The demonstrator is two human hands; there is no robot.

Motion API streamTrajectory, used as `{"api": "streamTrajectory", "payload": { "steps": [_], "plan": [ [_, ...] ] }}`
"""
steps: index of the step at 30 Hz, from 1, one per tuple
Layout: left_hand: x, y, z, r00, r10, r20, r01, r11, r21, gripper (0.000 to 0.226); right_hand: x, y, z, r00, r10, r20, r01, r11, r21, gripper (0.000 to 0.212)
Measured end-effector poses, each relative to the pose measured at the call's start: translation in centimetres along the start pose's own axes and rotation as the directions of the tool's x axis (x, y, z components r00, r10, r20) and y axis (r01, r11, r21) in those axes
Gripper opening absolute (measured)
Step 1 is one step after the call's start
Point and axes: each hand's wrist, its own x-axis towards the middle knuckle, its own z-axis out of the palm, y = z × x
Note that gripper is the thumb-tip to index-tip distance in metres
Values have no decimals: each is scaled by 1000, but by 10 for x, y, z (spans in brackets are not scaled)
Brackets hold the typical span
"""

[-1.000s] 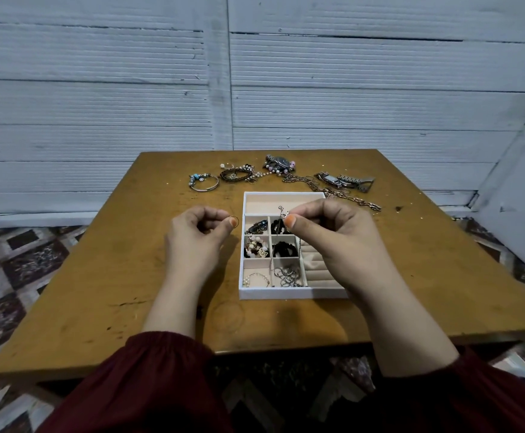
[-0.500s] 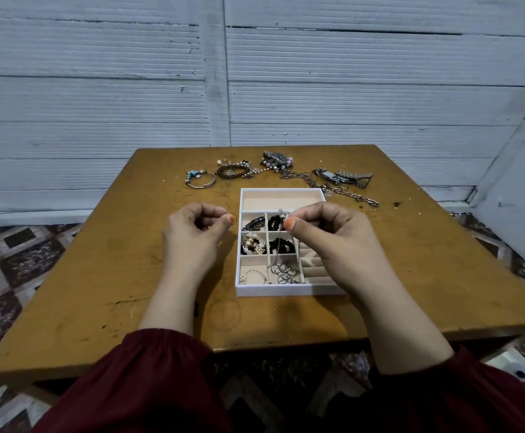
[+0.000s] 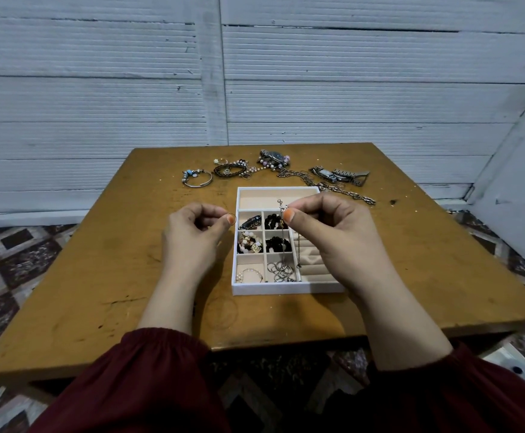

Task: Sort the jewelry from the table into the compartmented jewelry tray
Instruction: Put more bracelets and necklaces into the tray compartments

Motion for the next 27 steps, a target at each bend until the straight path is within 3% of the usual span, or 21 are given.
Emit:
{"api": "streamTrajectory", "payload": {
  "steps": [14, 22, 27],
  "plan": [
    [-1, -1, 0, 1000, 1, -6, -1, 1000, 28, 10, -1, 17, -2, 988, 147, 54, -141, 986, -92, 2],
    [0, -1, 0, 1000, 7, -7, -6, 1000, 18, 10, 3, 33, -7, 989, 143, 29, -122, 915, -385, 8],
    [1, -4, 1, 1000, 18, -9, -18, 1000, 11, 11, 1, 41, -6, 998, 62, -4, -49, 746, -664, 9]
  ]
}}
